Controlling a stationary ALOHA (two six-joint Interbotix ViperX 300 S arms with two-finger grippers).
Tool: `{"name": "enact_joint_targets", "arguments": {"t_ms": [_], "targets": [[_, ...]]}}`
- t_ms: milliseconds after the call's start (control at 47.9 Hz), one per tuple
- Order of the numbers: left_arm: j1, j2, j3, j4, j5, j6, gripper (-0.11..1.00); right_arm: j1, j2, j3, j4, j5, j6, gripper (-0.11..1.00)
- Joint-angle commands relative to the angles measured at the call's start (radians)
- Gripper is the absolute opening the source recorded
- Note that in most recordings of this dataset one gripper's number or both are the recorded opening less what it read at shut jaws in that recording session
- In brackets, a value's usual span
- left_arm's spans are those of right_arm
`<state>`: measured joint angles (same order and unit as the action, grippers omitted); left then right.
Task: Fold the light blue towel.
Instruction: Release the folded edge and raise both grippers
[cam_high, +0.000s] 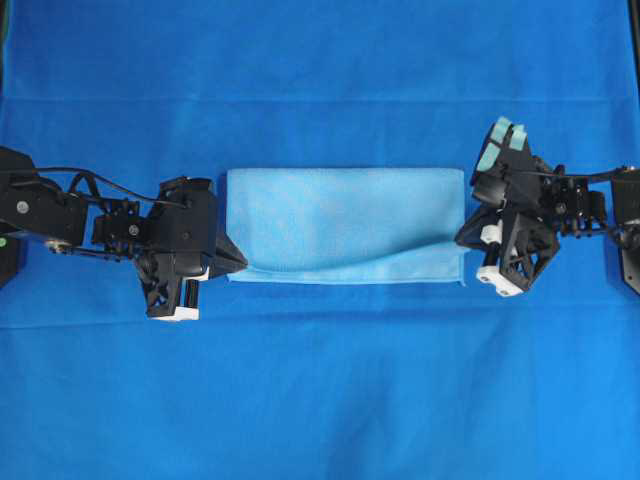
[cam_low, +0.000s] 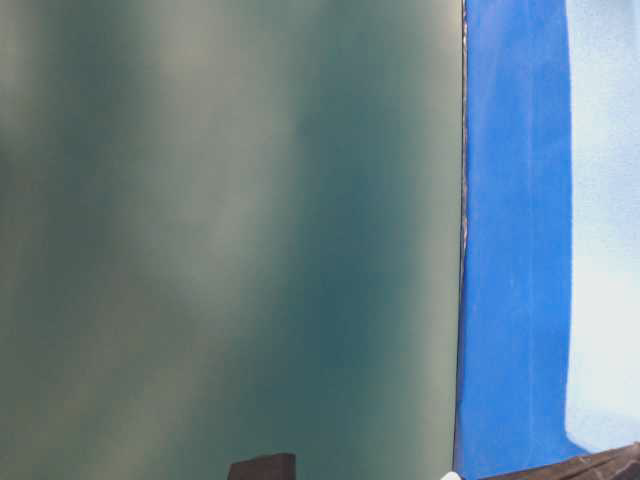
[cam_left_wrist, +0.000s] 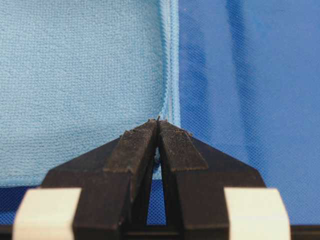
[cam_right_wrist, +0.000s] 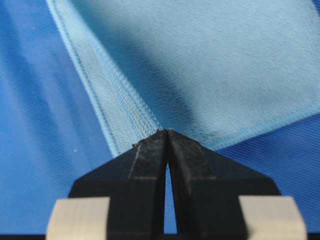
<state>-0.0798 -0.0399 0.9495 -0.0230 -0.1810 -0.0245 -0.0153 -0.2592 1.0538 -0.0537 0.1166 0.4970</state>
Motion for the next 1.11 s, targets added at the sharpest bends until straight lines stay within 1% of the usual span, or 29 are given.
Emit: {"name": "enact_joint_targets", "arguments": {"t_ms": [0, 104, 125, 146, 188, 292, 313, 334, 376, 418, 501, 564, 710, 898, 1003, 1086], "targets": [[-0.005, -0.008, -0.017, -0.003, -0.006, -0.002, 0.03, 0.014, 0.006, -0.031, 0.002, -0.006, 0.002, 0.01], [-0.005, -0.008, -0.021, -0.003, -0.006, -0.002, 0.05, 0.017, 0.021, -0.044, 0.002, -0.003, 0.003, 0.02], [-0.005, -0.008, -0.023, -0.003, -0.006, -0.002, 0.07, 0.017, 0.023, -0.046, 0.002, -0.002, 0.002, 0.02], [-0.005, -0.008, -0.023, -0.003, -0.006, -0.002, 0.11, 0.017, 0.025, -0.049, 0.002, 0.000, 0.003, 0.03], [-0.005, -0.011, -0.028, -0.003, -0.005, 0.000, 0.20, 0.017, 0.029, -0.054, 0.002, 0.005, 0.002, 0.12], [-0.005, -0.028, -0.035, -0.003, 0.006, 0.018, 0.48, 0.017, 0.023, -0.055, -0.002, 0.029, 0.000, 0.43], [-0.005, -0.034, -0.037, -0.002, 0.008, 0.020, 0.54, 0.017, 0.020, -0.057, -0.002, 0.035, -0.002, 0.51], [-0.005, -0.041, -0.037, -0.003, 0.012, 0.023, 0.59, 0.017, 0.015, -0.058, -0.005, 0.043, -0.002, 0.56], [-0.003, -0.055, -0.038, -0.002, 0.020, 0.029, 0.68, 0.015, 0.005, -0.061, -0.009, 0.058, -0.002, 0.64], [0.003, -0.071, -0.037, -0.003, 0.029, 0.038, 0.71, 0.017, -0.006, -0.064, -0.015, 0.072, -0.002, 0.65], [0.020, -0.101, -0.034, -0.003, 0.046, 0.063, 0.69, 0.012, -0.038, -0.072, -0.041, 0.097, -0.003, 0.60], [0.044, -0.121, -0.032, -0.002, 0.058, 0.086, 0.69, -0.002, -0.055, -0.074, -0.064, 0.103, -0.003, 0.60], [0.118, -0.120, -0.038, -0.002, 0.066, 0.132, 0.67, -0.091, -0.069, -0.069, -0.120, 0.104, -0.003, 0.61], [0.199, -0.092, -0.054, -0.003, 0.084, 0.161, 0.67, -0.204, -0.060, -0.067, -0.189, 0.100, -0.005, 0.60], [0.249, -0.048, -0.058, -0.002, 0.083, 0.166, 0.67, -0.249, -0.029, -0.066, -0.209, 0.095, -0.005, 0.60], [0.272, -0.002, -0.067, -0.003, 0.084, 0.167, 0.67, -0.279, 0.012, -0.071, -0.221, 0.094, -0.005, 0.60]]}}
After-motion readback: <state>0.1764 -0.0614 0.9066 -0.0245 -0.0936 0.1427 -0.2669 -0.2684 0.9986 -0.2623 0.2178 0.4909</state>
